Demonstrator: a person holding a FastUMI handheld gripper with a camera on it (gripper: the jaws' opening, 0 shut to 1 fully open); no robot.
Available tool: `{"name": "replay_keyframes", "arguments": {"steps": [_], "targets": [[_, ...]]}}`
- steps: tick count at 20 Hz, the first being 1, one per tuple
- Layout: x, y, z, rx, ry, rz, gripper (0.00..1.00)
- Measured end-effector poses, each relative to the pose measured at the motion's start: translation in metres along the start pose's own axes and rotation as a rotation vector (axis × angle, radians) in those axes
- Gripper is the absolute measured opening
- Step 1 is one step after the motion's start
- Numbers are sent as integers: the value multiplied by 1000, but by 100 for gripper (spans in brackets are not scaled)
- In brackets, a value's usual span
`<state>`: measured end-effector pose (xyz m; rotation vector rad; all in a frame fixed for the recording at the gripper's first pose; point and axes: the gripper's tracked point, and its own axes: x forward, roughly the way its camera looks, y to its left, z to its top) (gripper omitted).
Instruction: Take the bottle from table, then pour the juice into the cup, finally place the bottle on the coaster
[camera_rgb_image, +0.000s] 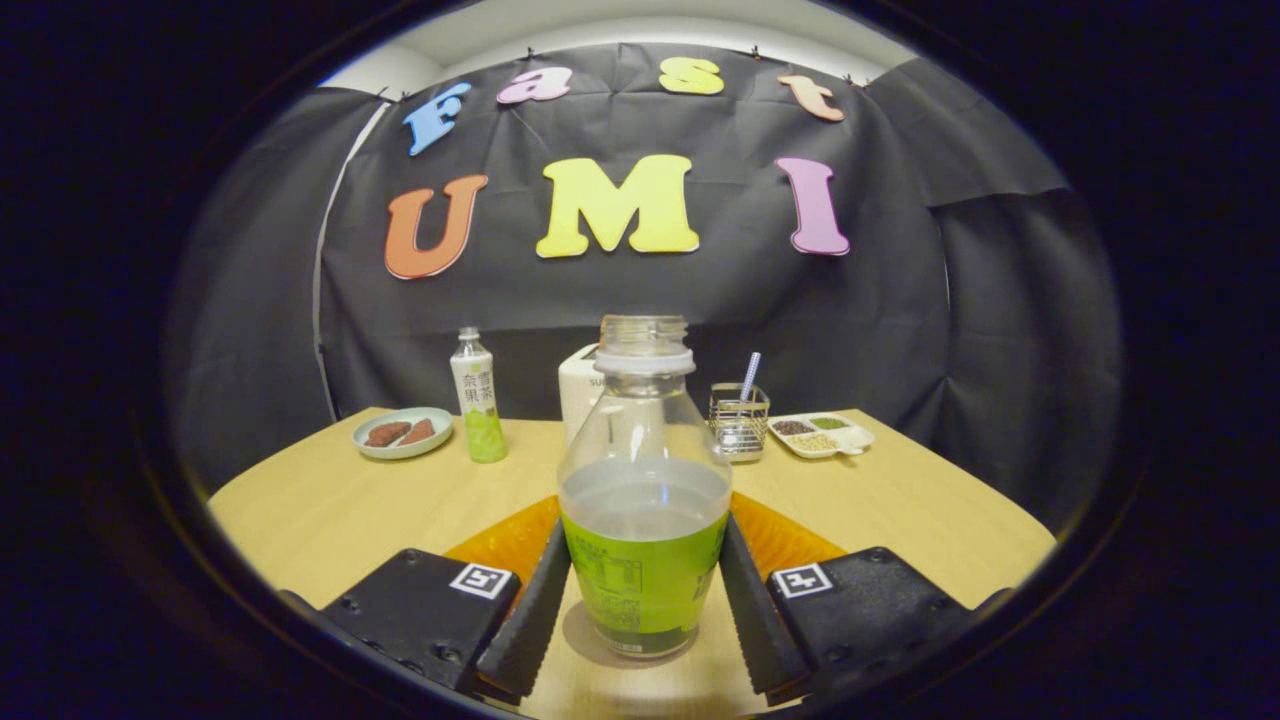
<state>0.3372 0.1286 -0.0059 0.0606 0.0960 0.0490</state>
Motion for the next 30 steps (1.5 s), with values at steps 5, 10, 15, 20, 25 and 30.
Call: {"name": "replay_keyframes", "arguments": {"steps": [5,10,15,20,25,30], "targets": [[15,6,-19,-87,-60,-7,80],[14,6,-19,-57,-60,-9,81],[12,2,-23,-36,-34,-3,92],[-21,10,-5,-17,-54,22,100],[-88,13,26,-25,-74,-17,100],[-165,7,52,19,-47,-64,100]]}}
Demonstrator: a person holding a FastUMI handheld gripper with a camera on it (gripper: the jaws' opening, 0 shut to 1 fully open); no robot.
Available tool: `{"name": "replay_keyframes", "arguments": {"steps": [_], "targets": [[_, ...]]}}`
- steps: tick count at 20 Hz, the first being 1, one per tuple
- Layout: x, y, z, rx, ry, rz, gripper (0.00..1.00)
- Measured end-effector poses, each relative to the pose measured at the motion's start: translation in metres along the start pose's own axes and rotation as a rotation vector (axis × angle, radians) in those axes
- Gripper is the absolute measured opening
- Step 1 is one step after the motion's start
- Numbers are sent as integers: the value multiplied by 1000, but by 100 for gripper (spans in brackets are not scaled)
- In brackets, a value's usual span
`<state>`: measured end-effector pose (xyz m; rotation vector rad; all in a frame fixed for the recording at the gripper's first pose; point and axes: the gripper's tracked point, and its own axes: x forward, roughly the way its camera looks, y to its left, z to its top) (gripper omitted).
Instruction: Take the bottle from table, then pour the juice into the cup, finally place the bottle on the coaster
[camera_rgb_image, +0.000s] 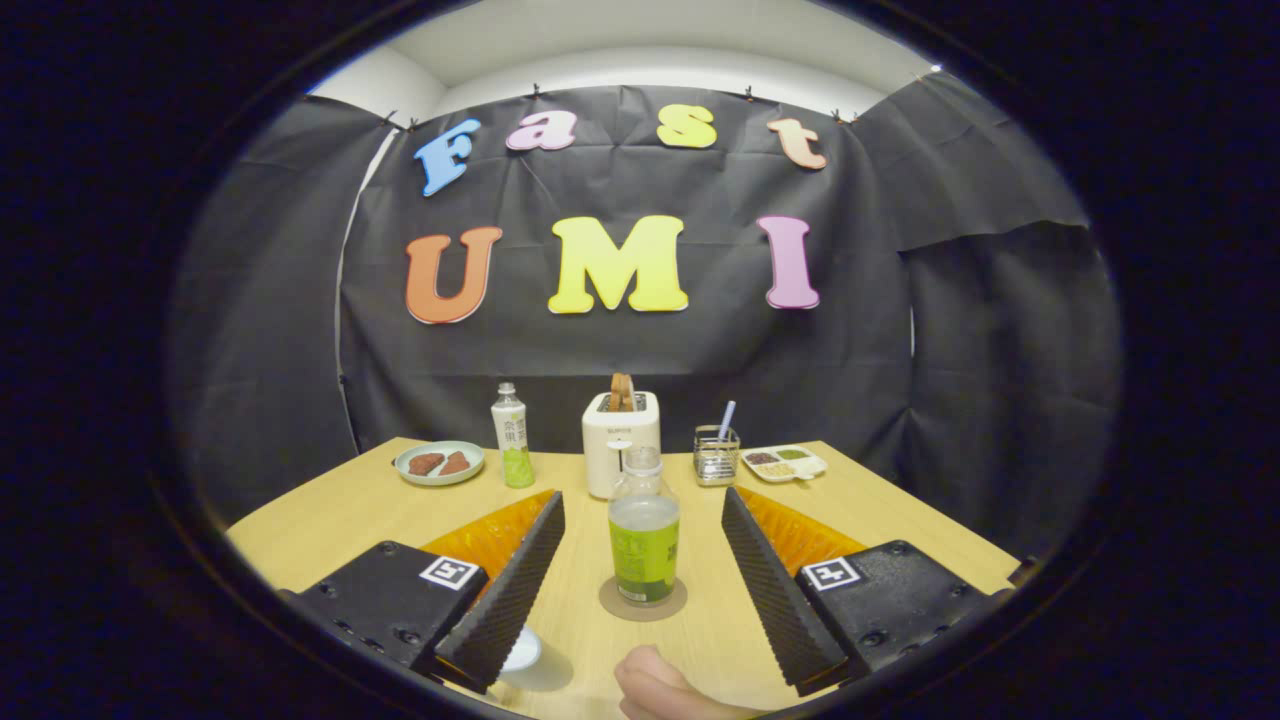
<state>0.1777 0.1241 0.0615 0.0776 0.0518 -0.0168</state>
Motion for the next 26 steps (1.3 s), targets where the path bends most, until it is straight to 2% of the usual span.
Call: {"name": "replay_keyframes", "arguments": {"steps": [4,9,12,16,22,26], "targets": [[-55,-6,23,32,6,17,100],[-120,-21,40,-95,-81,-34,100],[-163,-32,39,-131,-149,-56,100],[-206,-48,20,-106,-186,-57,100],[-218,-63,-41,-102,-95,-18,100],[-213,-79,-52,-120,-69,-16,100]]}}
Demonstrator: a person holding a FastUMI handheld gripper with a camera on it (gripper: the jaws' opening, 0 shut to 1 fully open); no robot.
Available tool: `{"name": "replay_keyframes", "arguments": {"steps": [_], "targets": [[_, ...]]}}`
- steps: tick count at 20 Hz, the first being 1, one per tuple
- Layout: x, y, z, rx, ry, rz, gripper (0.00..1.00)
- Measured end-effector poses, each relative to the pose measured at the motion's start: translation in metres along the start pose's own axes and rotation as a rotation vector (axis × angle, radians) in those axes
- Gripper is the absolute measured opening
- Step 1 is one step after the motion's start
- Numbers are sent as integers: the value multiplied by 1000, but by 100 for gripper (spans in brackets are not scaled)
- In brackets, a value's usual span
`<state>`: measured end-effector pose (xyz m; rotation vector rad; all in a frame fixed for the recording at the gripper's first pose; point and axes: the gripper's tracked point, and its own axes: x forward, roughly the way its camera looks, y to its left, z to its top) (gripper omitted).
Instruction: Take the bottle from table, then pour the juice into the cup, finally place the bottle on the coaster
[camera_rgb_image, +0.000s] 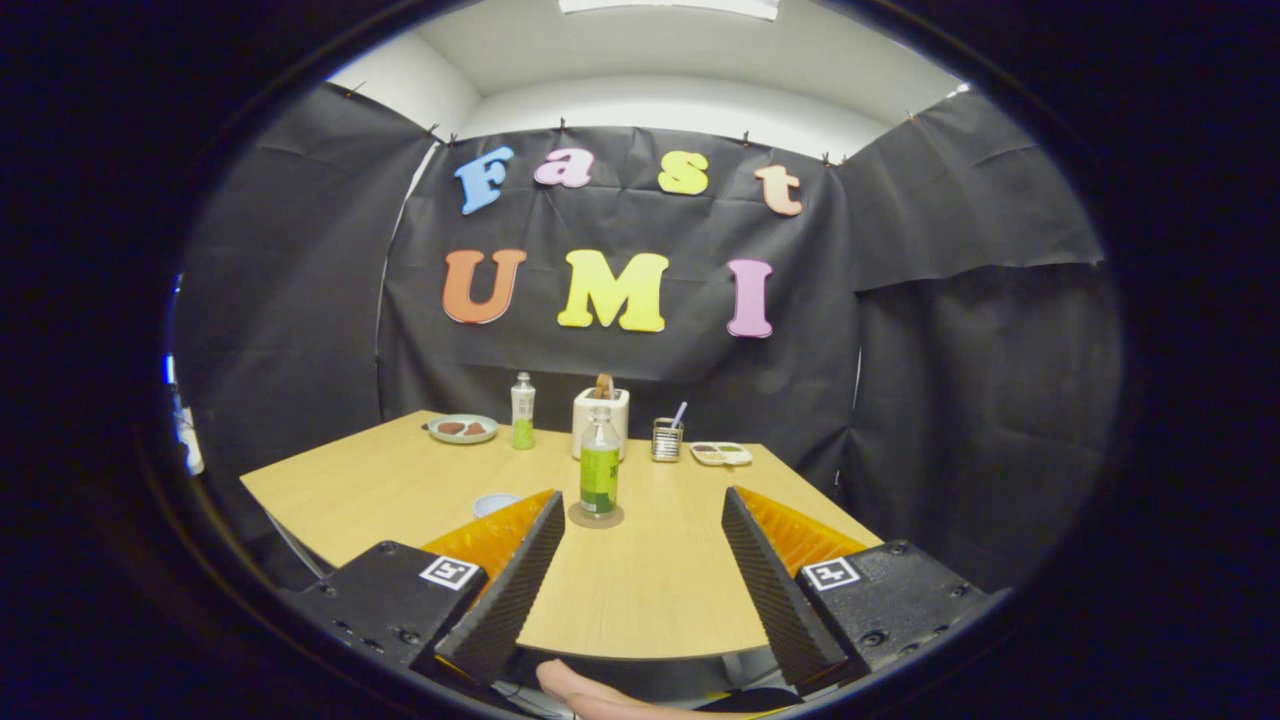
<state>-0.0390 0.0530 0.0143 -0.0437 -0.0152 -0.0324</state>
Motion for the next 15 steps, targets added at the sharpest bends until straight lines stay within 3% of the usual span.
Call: {"name": "replay_keyframes", "arguments": {"steps": [15], "targets": [[7,-15,-7,34,20,-17,100]]}}
